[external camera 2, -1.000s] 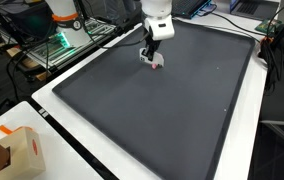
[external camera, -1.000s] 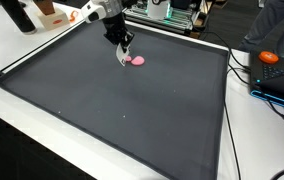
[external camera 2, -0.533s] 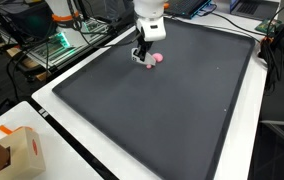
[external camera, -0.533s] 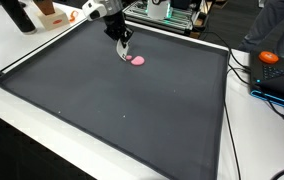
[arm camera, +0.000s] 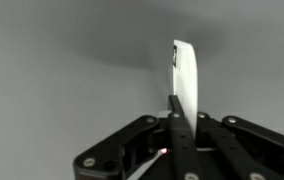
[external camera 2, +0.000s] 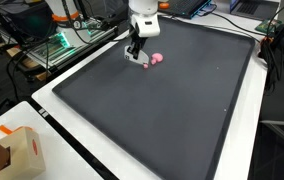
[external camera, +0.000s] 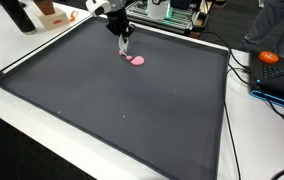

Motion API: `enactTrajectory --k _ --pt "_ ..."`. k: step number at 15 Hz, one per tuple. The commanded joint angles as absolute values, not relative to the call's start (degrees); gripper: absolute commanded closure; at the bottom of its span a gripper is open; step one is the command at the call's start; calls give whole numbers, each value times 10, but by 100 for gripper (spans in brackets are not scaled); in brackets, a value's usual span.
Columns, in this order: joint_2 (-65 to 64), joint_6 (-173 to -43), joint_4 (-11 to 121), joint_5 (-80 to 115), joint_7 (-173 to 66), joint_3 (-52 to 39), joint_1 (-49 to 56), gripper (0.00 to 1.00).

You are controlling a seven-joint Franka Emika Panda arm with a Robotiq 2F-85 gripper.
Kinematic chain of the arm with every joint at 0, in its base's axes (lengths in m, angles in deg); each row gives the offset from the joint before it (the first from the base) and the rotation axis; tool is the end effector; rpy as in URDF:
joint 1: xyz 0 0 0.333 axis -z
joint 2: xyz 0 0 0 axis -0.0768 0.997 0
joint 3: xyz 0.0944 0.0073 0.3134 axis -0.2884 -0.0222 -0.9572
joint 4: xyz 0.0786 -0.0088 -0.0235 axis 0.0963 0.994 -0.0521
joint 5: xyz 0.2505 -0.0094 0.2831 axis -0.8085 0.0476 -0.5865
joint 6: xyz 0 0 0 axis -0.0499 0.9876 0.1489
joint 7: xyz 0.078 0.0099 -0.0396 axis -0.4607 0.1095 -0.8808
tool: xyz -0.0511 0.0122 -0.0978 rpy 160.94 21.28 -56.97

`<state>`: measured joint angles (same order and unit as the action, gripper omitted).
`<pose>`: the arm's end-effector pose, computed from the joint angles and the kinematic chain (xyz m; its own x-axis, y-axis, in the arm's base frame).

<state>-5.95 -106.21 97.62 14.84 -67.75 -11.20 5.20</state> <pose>0.4780 0.0003 0.2511 0.9591 0.1714 -0.2253 0.1679 -0.9852 -0.0346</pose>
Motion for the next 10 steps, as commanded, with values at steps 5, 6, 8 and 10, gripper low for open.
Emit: enactTrajectory --k 5,6,8,10 --pt "-142 -1062 1026 156 -676 -130 31 99" --pt "-151 -1061 1026 154 -675 -133 27 99" --pt "-165 -1056 1019 160 -658 -137 20 99" --pt "-174 -1055 1012 166 -636 -140 14 99"
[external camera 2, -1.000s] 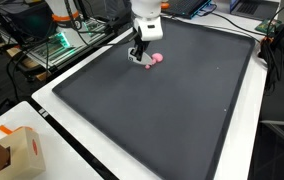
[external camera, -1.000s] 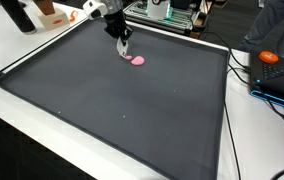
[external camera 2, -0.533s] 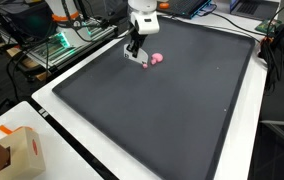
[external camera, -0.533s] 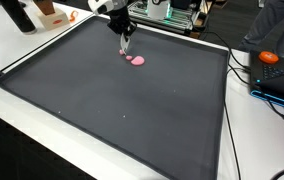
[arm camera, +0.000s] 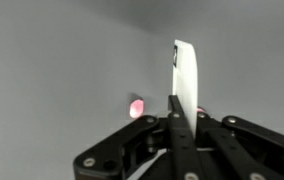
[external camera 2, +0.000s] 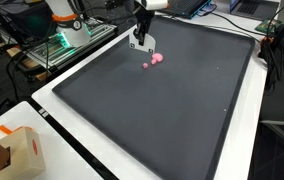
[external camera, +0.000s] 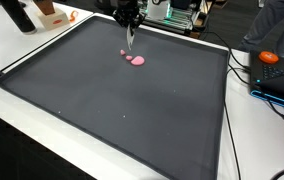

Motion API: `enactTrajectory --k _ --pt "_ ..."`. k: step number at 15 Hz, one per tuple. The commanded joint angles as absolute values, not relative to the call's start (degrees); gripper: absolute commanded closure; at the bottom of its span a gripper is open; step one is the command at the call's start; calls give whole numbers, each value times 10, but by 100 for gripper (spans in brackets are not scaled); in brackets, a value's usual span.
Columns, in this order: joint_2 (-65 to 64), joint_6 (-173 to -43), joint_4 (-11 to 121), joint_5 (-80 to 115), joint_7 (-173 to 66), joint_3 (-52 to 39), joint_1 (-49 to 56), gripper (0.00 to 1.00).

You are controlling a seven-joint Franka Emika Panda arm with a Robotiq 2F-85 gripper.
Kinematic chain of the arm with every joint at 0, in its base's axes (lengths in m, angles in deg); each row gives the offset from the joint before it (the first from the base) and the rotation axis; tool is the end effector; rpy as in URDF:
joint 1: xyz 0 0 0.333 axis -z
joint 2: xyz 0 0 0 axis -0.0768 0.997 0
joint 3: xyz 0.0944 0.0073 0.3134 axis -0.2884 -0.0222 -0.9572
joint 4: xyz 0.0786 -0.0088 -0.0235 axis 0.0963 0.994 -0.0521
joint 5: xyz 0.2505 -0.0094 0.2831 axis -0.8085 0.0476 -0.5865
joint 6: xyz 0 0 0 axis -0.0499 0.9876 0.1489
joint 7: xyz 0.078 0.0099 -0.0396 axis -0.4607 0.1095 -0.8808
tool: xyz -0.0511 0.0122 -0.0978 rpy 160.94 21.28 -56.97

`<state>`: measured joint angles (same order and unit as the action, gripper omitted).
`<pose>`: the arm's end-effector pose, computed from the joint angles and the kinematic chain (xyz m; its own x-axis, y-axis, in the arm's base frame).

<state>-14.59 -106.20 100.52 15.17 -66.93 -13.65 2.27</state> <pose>0.4655 0.0440 0.3046 0.9590 0.2521 -0.1293 0.2527 -0.9675 -0.0118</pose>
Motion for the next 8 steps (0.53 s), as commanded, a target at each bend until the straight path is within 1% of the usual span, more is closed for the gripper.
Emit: enactTrajectory --k 1,8 --pt "-178 -1054 1008 168 -624 -142 11 99" --pt "-161 -1032 953 242 -478 -176 -21 99"
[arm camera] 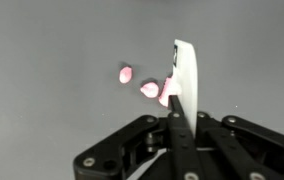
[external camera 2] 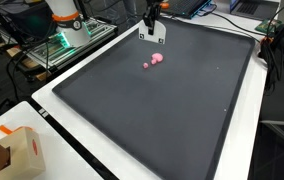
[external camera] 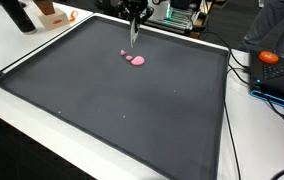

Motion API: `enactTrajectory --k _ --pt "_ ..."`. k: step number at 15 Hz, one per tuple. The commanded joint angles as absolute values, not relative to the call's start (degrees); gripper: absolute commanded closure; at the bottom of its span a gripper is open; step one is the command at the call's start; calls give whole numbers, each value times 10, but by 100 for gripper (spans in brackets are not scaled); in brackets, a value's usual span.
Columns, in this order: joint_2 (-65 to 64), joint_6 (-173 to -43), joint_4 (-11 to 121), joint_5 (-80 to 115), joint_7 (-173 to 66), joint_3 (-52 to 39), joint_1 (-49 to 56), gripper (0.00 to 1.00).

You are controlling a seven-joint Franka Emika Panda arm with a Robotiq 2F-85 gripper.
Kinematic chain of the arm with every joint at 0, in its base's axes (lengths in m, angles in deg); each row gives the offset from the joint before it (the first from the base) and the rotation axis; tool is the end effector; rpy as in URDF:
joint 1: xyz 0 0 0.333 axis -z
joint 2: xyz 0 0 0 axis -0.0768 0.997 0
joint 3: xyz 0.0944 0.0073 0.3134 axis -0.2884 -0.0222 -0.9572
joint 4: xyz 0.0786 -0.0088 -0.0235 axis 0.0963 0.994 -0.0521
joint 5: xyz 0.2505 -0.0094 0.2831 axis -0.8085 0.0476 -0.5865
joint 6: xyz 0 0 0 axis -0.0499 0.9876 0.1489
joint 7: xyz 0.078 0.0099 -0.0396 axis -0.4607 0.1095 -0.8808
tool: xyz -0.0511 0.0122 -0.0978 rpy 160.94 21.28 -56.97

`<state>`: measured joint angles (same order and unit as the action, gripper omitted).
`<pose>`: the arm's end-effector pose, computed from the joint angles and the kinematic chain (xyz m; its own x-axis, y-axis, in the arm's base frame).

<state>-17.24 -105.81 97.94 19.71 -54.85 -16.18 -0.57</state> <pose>0.4742 0.0883 0.3435 0.9808 0.1903 -0.0435 0.1931 -0.9787 0.0704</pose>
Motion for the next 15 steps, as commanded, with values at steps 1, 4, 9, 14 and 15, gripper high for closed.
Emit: enactTrajectory --k 1,4,9,14,15 --pt "-154 -1025 943 255 -458 -181 -27 99" --pt "-125 -989 904 300 -389 -194 -44 99" --pt "-51 -904 828 355 -316 -199 -81 99" --pt "20 -849 765 376 -297 -192 -118 99" --pt "31 -842 755 380 -295 -191 -125 99"
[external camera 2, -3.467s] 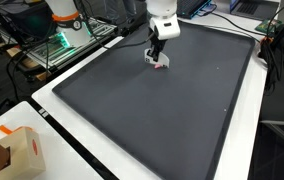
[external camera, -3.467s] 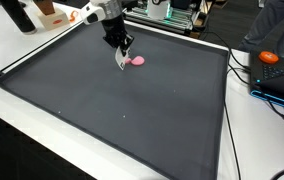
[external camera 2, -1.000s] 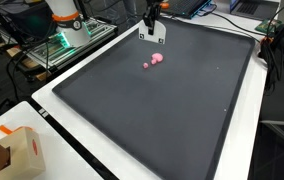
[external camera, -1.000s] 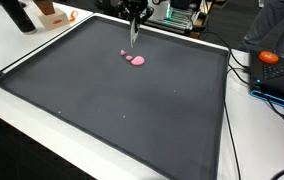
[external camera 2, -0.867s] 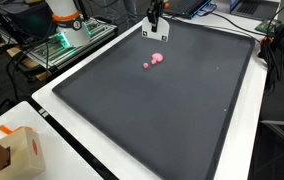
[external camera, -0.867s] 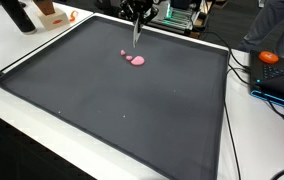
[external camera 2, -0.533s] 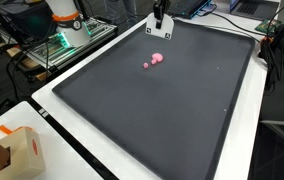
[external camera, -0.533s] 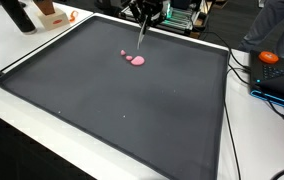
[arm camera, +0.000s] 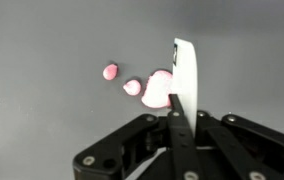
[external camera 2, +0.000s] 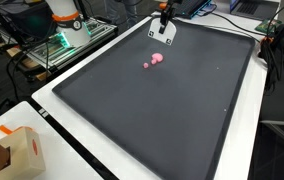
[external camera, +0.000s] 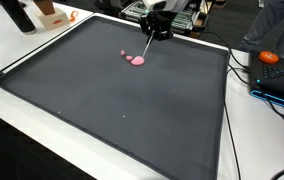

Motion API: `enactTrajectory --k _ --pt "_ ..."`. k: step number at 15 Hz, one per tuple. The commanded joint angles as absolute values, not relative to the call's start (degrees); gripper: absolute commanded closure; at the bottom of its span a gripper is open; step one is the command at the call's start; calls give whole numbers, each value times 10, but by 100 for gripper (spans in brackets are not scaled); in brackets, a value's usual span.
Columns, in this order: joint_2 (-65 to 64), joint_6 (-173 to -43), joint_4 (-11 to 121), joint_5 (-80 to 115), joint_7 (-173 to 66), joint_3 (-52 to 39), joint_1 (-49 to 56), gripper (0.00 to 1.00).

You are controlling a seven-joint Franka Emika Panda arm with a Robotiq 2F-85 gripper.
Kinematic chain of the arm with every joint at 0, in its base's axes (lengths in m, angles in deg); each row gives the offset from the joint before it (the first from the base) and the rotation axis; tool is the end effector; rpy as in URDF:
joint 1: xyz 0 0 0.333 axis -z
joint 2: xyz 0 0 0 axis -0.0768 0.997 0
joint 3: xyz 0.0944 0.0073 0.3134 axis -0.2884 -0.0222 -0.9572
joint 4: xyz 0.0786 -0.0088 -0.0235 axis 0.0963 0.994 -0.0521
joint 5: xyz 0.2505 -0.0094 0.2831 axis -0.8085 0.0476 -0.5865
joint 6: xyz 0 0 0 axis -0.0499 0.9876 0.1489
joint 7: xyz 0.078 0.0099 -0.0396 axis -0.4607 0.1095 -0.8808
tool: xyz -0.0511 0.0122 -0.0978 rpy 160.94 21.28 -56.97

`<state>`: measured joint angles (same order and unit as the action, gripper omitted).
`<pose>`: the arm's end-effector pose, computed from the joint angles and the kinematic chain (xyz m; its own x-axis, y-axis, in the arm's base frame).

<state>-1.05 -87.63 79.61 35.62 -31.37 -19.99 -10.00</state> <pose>0.5091 0.1987 0.3060 0.9740 0.1205 -0.1920 0.1827 -0.9187 0.3501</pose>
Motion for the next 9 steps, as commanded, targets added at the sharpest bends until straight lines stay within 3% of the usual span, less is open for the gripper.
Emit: enactTrajectory --k 1,9 --pt "42 -836 747 380 -297 -190 -130 99" --pt "92 -819 712 378 -300 -182 -164 99"
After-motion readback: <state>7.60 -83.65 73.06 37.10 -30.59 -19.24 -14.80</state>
